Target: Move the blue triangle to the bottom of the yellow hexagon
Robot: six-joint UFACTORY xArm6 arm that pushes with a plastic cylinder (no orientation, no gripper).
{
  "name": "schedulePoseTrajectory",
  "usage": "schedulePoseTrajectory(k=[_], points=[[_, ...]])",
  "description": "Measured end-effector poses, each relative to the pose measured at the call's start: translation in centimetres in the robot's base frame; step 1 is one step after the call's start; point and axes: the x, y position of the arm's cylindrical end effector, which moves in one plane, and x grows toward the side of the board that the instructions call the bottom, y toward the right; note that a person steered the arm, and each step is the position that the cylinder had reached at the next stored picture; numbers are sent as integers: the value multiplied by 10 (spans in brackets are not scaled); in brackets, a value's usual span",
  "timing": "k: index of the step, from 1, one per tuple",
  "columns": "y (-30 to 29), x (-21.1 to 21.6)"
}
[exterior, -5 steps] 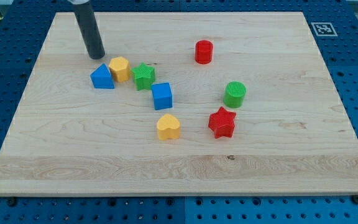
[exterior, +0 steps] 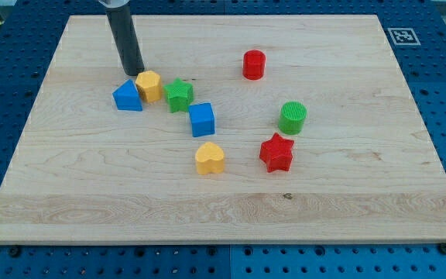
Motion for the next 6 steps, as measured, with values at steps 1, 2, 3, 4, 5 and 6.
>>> schedulePoseTrajectory(k=[1, 2, 3, 4, 5, 6], points=[[0, 18], [0, 47], [7, 75], [16, 94], [19, 96], [15, 83]])
